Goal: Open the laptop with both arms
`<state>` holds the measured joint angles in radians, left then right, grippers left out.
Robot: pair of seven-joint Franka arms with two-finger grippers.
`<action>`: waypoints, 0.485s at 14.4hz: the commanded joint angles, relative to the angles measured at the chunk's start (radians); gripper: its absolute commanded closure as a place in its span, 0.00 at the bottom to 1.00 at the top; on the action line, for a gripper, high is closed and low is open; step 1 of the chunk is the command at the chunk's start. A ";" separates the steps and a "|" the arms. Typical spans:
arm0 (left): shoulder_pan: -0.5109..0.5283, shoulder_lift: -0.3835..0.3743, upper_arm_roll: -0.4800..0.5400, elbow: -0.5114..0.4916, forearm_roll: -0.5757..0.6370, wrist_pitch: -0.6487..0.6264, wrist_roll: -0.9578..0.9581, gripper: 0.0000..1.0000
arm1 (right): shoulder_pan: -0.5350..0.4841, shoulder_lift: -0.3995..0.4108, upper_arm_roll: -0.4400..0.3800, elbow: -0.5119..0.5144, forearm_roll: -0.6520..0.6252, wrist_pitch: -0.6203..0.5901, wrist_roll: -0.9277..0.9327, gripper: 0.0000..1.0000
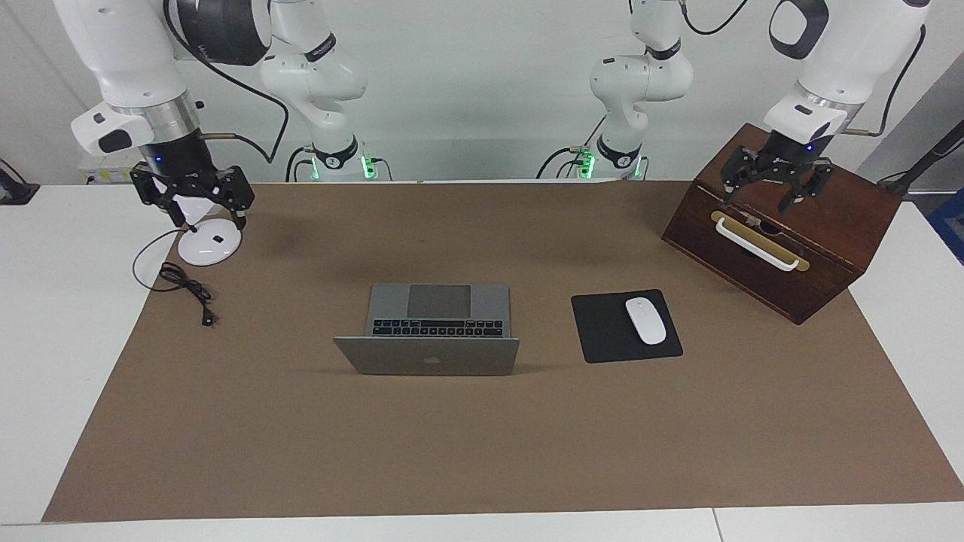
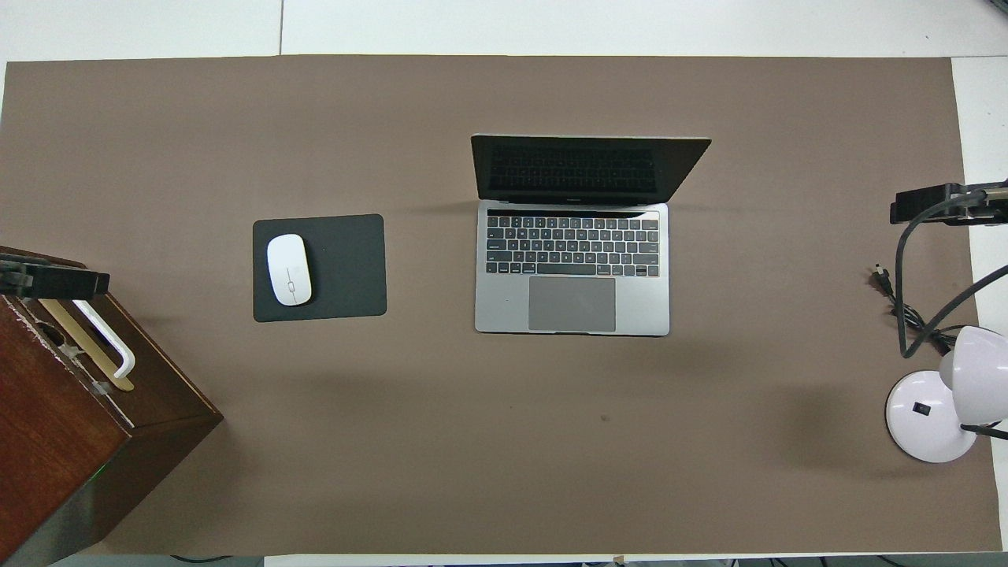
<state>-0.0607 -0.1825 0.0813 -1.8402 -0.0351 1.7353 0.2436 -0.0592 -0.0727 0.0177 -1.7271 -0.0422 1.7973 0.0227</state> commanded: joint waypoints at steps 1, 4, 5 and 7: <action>0.012 0.029 -0.011 0.065 0.024 -0.081 -0.055 0.00 | -0.013 -0.027 0.005 -0.032 0.024 0.011 -0.021 0.00; 0.013 0.069 -0.011 0.157 0.020 -0.158 -0.055 0.00 | -0.013 -0.027 0.005 -0.034 0.024 0.013 -0.020 0.00; 0.015 0.083 -0.009 0.176 0.014 -0.180 -0.053 0.00 | -0.013 -0.027 0.005 -0.032 0.024 0.013 -0.020 0.00; 0.015 0.104 -0.008 0.197 0.014 -0.201 -0.053 0.00 | -0.013 -0.030 0.005 -0.041 0.024 0.008 -0.020 0.00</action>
<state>-0.0588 -0.1269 0.0810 -1.7053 -0.0315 1.5834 0.2002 -0.0593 -0.0729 0.0177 -1.7298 -0.0418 1.7973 0.0227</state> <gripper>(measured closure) 0.000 0.000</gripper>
